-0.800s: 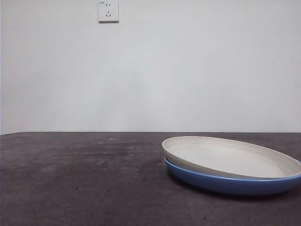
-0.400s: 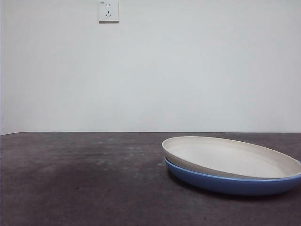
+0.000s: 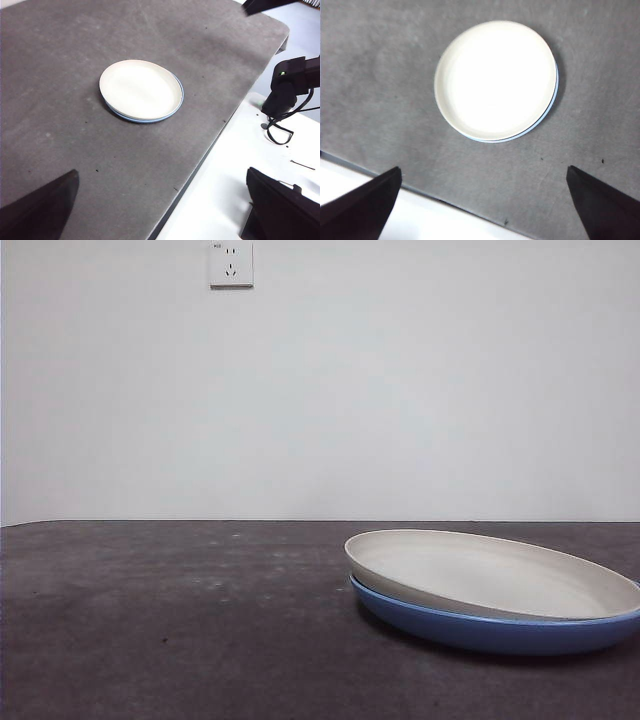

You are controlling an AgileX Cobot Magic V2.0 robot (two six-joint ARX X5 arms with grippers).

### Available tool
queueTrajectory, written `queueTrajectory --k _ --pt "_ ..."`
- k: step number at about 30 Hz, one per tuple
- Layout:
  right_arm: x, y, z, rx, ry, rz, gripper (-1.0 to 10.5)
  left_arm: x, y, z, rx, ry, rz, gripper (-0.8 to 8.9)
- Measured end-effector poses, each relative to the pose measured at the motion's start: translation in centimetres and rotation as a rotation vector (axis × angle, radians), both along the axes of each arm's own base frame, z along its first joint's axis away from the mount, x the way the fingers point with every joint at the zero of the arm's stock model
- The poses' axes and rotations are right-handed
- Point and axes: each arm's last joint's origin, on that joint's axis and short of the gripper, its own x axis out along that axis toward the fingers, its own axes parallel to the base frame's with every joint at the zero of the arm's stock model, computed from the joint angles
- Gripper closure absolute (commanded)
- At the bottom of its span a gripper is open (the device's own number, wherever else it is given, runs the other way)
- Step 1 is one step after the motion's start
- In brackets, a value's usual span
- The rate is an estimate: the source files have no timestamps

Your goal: Pick up the white plate, put it on the blue plate, put it on desk

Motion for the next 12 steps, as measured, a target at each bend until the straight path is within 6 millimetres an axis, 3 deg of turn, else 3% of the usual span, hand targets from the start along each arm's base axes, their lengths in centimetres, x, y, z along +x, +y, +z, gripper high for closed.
queueTrajectory --k 12 --pt "7.3 1.4 -8.6 0.072 0.175 0.057 3.4 -0.4 0.3 -0.1 -0.016 -0.001 0.007 1.87"
